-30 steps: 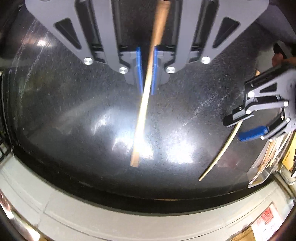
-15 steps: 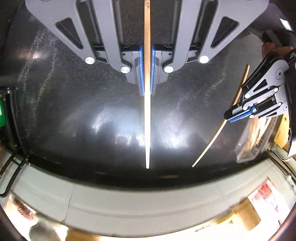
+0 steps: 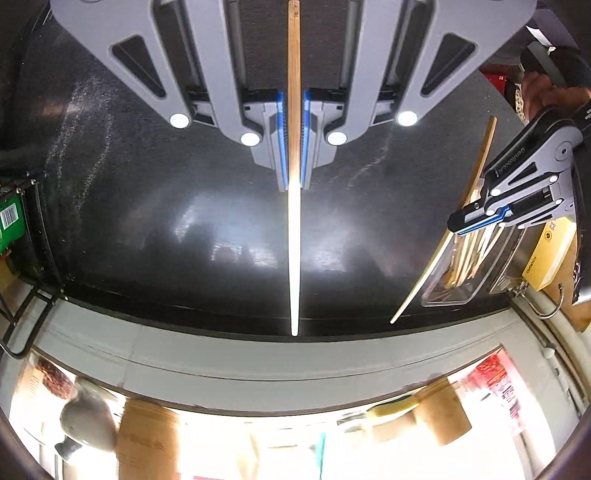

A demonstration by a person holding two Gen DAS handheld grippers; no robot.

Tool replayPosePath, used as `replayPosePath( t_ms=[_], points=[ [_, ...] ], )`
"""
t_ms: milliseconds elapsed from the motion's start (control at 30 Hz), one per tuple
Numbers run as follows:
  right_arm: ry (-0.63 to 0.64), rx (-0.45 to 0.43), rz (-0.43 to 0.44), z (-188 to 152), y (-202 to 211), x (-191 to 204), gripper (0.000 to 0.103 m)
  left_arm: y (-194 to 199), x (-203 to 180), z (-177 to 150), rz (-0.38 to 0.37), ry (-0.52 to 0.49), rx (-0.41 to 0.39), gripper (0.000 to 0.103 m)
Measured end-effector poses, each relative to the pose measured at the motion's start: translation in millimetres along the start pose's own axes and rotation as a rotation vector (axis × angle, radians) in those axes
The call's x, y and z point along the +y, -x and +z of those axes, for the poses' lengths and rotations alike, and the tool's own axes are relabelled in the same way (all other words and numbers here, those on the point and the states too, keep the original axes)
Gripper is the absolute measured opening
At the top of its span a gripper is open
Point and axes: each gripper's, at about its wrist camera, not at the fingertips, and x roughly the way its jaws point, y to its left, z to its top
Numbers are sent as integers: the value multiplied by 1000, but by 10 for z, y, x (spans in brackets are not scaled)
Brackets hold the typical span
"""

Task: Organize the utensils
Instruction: 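Carry both chopsticks over the clear tray with both tools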

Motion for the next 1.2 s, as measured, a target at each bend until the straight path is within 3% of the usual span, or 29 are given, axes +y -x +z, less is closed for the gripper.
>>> replayPosePath(
  t_ms=[300, 800, 1033, 1200],
  points=[
    [67, -2, 40, 177, -130, 783, 7, 150, 632, -175, 48, 78, 0, 6],
    [165, 35, 206, 576, -634, 2564, 7, 400, 2281, -480, 155, 246, 5, 6],
    [144, 96, 258, 806, -933, 2980, 7, 288, 2735, -487, 147, 297, 31, 6],
    [105, 159, 262, 924, -1231, 3043, 7, 113, 2883, -445, 125, 313, 53, 6]
  ],
)
